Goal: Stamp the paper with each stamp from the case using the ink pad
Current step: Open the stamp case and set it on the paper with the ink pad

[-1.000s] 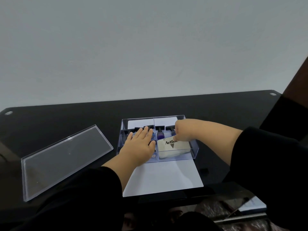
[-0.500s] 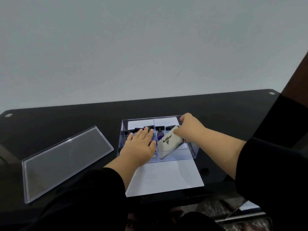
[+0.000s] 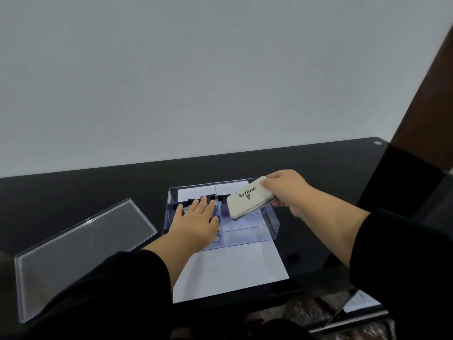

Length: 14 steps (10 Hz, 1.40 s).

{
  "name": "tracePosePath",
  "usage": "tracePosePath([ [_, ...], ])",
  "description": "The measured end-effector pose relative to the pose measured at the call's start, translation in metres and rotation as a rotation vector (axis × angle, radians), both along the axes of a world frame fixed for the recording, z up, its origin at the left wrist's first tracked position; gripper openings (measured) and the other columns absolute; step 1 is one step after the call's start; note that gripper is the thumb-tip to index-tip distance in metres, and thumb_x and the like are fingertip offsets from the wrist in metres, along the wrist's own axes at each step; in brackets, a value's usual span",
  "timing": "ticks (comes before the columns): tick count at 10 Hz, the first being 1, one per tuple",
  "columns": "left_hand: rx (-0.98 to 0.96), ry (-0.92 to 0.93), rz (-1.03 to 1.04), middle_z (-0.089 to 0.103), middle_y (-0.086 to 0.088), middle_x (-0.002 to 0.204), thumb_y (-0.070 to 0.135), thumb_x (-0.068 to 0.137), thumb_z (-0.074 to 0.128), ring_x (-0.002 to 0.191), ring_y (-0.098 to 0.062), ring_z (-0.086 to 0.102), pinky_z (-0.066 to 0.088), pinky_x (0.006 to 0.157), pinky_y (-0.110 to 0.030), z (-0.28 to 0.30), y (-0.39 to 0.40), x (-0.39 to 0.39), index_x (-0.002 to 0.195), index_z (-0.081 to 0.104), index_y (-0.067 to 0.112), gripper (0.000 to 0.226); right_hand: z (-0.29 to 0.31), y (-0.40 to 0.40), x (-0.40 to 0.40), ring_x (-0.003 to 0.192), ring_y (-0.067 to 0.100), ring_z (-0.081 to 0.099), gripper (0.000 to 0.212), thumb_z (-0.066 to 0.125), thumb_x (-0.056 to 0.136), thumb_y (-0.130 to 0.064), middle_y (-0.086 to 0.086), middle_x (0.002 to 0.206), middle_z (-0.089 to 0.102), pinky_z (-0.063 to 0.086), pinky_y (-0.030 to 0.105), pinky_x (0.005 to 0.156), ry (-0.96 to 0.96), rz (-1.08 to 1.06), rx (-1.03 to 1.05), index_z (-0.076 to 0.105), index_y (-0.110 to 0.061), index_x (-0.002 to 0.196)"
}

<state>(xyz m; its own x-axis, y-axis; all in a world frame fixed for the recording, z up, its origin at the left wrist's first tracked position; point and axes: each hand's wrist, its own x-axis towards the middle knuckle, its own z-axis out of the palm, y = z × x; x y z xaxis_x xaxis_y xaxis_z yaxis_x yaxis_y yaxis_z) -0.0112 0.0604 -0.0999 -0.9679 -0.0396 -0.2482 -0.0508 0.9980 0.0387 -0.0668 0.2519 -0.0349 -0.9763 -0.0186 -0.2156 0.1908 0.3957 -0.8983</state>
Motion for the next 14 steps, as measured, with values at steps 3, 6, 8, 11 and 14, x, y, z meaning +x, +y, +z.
tracePosePath([
  [3,0.053,0.121,-0.032,-0.008,-0.003,0.16,0.038,0.103,0.012,0.147,-0.021,-0.006,-0.003,0.117,-0.045,0.011,0.04,-0.017,0.153,0.003,0.022,0.053,-0.014,0.064,-0.015,0.066,0.017,0.054,0.012,0.049,0.093,-0.012,0.004,0.081,0.06,0.044,0.023,0.052,-0.035,-0.375,-0.265,0.057,-0.014,0.084],
  [6,0.087,0.084,-0.157,-0.012,0.0,0.159,0.038,0.103,0.01,0.146,-0.018,-0.011,-0.004,0.118,-0.043,-0.003,0.073,-0.029,0.152,-0.004,0.023,0.053,-0.052,0.101,0.002,0.074,0.018,0.052,0.01,0.05,0.096,-0.018,0.0,0.08,0.054,0.044,0.025,0.053,0.018,-0.519,-0.26,0.057,-0.016,0.089],
  [8,0.084,0.104,-0.153,-0.011,0.002,0.159,0.039,0.103,0.01,0.146,-0.016,-0.011,-0.005,0.117,-0.042,-0.007,0.073,-0.028,0.152,-0.003,0.025,0.053,-0.075,0.1,0.016,0.066,0.012,0.048,0.015,0.047,0.097,-0.017,-0.003,0.075,0.054,0.043,0.03,0.067,0.005,-0.485,-0.18,0.058,-0.015,0.086],
  [11,0.079,0.115,-0.159,-0.01,0.003,0.159,0.04,0.102,0.009,0.146,-0.015,-0.009,-0.004,0.117,-0.041,-0.011,0.073,-0.03,0.152,-0.004,0.026,0.053,-0.095,0.103,0.008,0.094,0.02,0.052,0.039,0.045,0.096,-0.022,0.005,0.121,0.054,0.048,0.034,0.08,-0.037,-0.399,0.05,0.044,-0.017,0.135],
  [14,0.074,0.12,-0.164,-0.009,0.002,0.159,0.041,0.102,0.009,0.146,-0.015,-0.008,-0.004,0.117,-0.042,-0.011,0.072,-0.03,0.152,-0.003,0.026,0.053,-0.062,0.114,0.0,0.076,0.014,0.057,0.085,0.075,0.079,-0.017,0.003,0.109,0.049,0.055,0.027,0.068,-0.265,0.172,0.342,0.024,-0.025,0.147],
])
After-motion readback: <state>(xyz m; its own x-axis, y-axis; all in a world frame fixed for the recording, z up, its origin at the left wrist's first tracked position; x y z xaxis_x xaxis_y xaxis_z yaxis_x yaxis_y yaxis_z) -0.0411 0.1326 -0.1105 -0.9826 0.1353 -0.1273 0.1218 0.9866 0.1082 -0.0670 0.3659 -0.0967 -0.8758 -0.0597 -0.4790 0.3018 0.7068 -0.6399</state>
